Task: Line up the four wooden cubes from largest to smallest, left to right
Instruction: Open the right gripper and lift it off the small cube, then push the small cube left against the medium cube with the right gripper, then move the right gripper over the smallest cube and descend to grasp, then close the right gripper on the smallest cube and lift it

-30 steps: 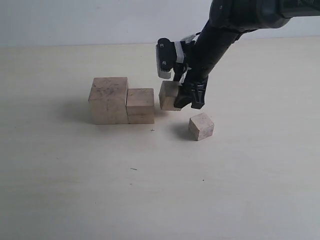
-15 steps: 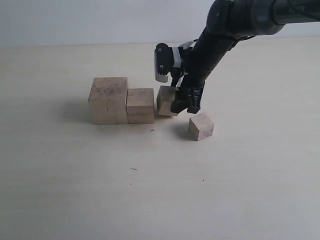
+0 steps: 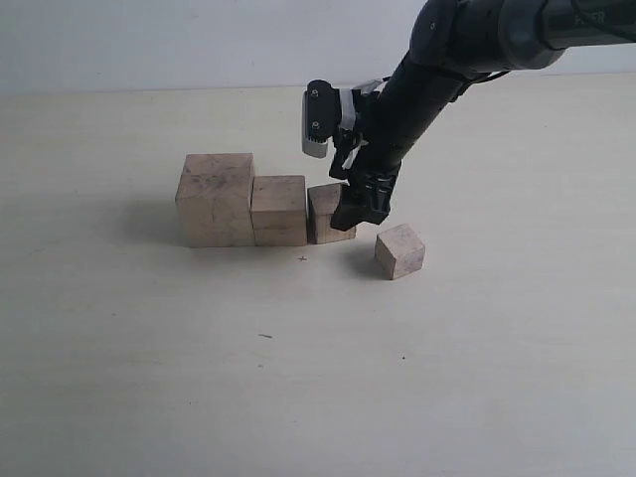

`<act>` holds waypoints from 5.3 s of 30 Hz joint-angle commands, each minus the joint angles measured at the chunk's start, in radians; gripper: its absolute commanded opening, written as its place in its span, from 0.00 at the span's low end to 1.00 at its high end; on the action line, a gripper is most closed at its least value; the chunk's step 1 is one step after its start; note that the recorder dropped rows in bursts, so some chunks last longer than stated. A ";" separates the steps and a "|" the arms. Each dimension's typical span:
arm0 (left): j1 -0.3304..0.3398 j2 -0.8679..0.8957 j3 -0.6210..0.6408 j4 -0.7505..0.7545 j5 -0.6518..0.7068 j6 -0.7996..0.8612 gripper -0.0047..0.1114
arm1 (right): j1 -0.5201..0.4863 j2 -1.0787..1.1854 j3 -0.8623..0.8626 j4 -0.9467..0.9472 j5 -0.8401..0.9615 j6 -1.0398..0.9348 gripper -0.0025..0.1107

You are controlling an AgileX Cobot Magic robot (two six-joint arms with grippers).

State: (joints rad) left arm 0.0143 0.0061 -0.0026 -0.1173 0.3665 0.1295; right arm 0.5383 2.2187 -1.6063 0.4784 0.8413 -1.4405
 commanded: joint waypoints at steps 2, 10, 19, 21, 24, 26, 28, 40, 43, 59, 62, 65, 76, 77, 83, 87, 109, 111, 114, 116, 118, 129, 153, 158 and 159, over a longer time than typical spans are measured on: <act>-0.005 -0.006 0.003 0.002 -0.010 -0.005 0.04 | -0.004 -0.001 -0.006 0.012 -0.002 0.035 0.68; -0.005 -0.006 0.003 0.002 -0.010 -0.005 0.04 | -0.004 -0.064 -0.006 -0.027 0.026 0.182 0.68; -0.005 -0.006 0.003 0.002 -0.010 -0.005 0.04 | -0.004 -0.158 -0.006 -0.265 0.008 0.553 0.57; -0.005 -0.006 0.003 0.002 -0.010 -0.005 0.04 | -0.004 -0.158 -0.006 -0.329 -0.007 0.666 0.51; -0.005 -0.006 0.003 0.002 -0.010 -0.005 0.04 | -0.004 -0.139 -0.006 -0.356 -0.009 0.772 0.44; -0.005 -0.006 0.003 0.002 -0.010 -0.005 0.04 | -0.004 -0.121 -0.006 -0.354 -0.018 0.803 0.41; -0.005 -0.006 0.003 0.002 -0.010 -0.005 0.04 | -0.004 -0.105 -0.006 -0.354 -0.032 0.843 0.40; -0.005 -0.006 0.003 0.002 -0.010 -0.005 0.04 | -0.004 -0.023 -0.006 -0.355 -0.024 0.922 0.40; -0.005 -0.006 0.003 0.002 -0.010 -0.005 0.04 | -0.004 -0.019 -0.006 -0.355 -0.013 0.922 0.40; -0.005 -0.006 0.003 0.002 -0.010 -0.005 0.04 | -0.004 -0.019 -0.006 -0.227 0.036 0.917 0.40; -0.005 -0.006 0.003 0.002 -0.010 -0.005 0.04 | -0.004 -0.019 -0.006 -0.224 0.047 0.917 0.40; -0.005 -0.006 0.003 0.002 -0.010 -0.005 0.04 | -0.004 -0.019 -0.006 -0.222 0.047 0.917 0.40; -0.005 -0.006 0.003 0.002 -0.010 -0.005 0.04 | -0.004 -0.019 -0.006 -0.176 0.027 0.917 0.40; -0.005 -0.006 0.003 0.002 -0.010 -0.005 0.04 | -0.004 -0.019 -0.006 -0.176 0.027 0.917 0.40; -0.005 -0.006 0.003 0.002 -0.010 -0.005 0.04 | -0.004 -0.019 -0.006 -0.186 0.032 0.917 0.40; -0.005 -0.006 0.003 0.002 -0.010 -0.005 0.04 | -0.004 -0.030 -0.006 -0.202 0.055 0.917 0.40; -0.005 -0.006 0.003 0.002 -0.010 -0.005 0.04 | -0.004 -0.274 0.068 -0.302 0.278 1.308 0.02; -0.005 -0.006 0.003 0.002 -0.010 -0.005 0.04 | -0.004 -0.306 0.155 -0.302 0.229 1.317 0.02; -0.005 -0.006 0.003 0.002 -0.010 -0.005 0.04 | -0.004 -0.369 0.314 -0.285 0.116 1.317 0.02; -0.005 -0.006 0.003 0.002 -0.010 -0.005 0.04 | -0.004 -0.408 0.381 -0.256 0.063 1.317 0.02; -0.005 -0.006 0.003 0.002 -0.010 -0.005 0.04 | -0.004 -0.430 0.422 -0.223 0.031 1.317 0.02; -0.005 -0.006 0.003 0.002 -0.010 -0.005 0.04 | -0.004 -0.437 0.466 -0.145 -0.030 1.337 0.56; -0.005 -0.006 0.003 0.002 -0.010 -0.005 0.04 | -0.004 -0.296 0.466 -0.174 -0.180 1.327 0.65; -0.005 -0.006 0.003 0.002 -0.010 -0.005 0.04 | -0.004 -0.274 0.466 -0.182 -0.182 1.302 0.65; -0.005 -0.006 0.003 0.002 -0.010 -0.005 0.04 | -0.004 -0.274 0.466 -0.197 -0.185 1.302 0.63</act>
State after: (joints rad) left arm 0.0143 0.0061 -0.0026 -0.1173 0.3665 0.1295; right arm 0.5383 1.9426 -1.1453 0.3087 0.6722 -0.1237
